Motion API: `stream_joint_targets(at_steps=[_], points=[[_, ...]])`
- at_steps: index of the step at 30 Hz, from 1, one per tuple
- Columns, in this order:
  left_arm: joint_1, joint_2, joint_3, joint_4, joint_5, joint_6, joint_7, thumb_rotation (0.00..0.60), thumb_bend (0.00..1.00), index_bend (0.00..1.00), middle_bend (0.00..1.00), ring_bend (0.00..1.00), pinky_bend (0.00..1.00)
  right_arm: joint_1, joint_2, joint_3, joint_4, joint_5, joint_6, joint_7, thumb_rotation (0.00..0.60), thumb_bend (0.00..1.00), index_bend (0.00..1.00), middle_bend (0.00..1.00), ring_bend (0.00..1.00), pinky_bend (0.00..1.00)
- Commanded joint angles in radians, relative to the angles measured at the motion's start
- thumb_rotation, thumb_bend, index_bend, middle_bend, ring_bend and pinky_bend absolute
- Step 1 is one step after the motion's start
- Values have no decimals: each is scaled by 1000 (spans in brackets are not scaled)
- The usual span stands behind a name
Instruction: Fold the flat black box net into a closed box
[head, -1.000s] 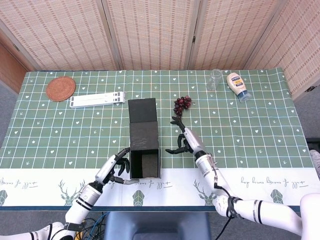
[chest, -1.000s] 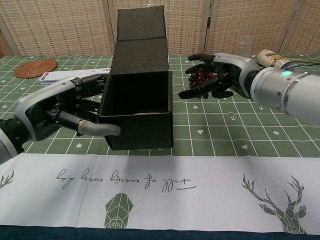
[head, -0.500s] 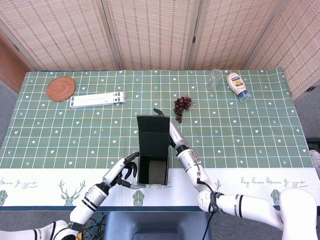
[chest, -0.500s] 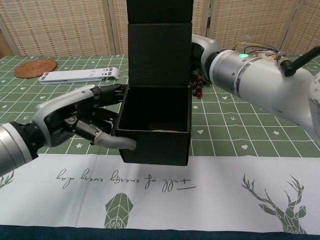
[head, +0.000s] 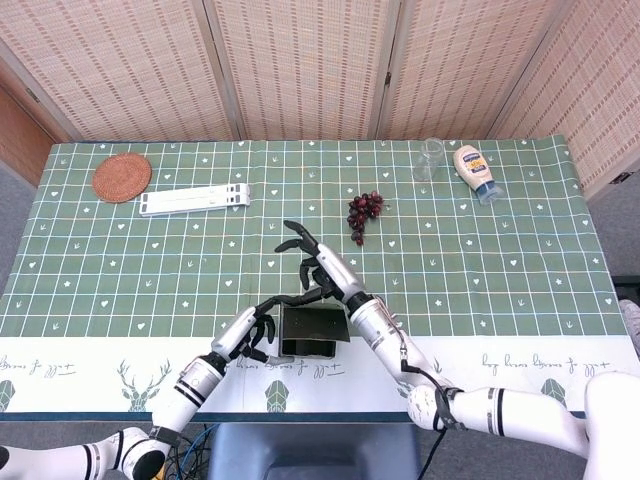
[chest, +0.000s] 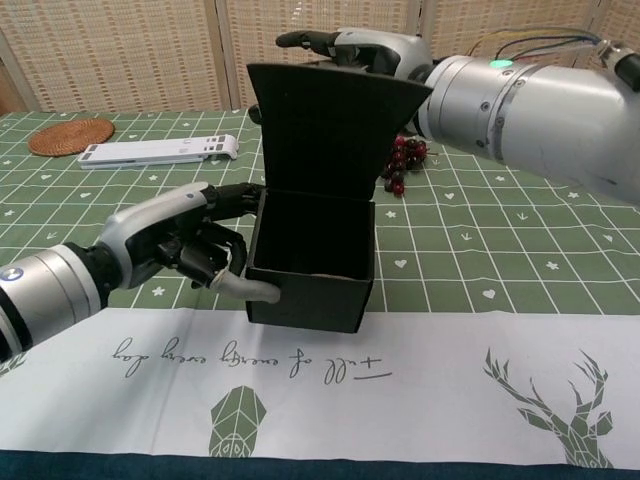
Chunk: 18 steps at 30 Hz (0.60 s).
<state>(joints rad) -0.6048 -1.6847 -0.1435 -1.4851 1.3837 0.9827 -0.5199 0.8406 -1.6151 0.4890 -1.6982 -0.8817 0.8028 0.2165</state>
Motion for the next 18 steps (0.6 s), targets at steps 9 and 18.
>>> stream_joint_targets(at_steps=[9, 18], points=[[1, -84, -45, 113, -136, -8, 126, 600, 74, 244, 259, 627, 814, 135, 103, -96, -14, 149, -88, -225, 600, 0, 6, 355, 759, 1000], [38, -129, -84, 121, -233, 55, 216, 600, 74, 219, 268, 627, 815, 227, 113, -173, 7, 180, -27, -413, 600, 0, 148, 372, 772, 1000]])
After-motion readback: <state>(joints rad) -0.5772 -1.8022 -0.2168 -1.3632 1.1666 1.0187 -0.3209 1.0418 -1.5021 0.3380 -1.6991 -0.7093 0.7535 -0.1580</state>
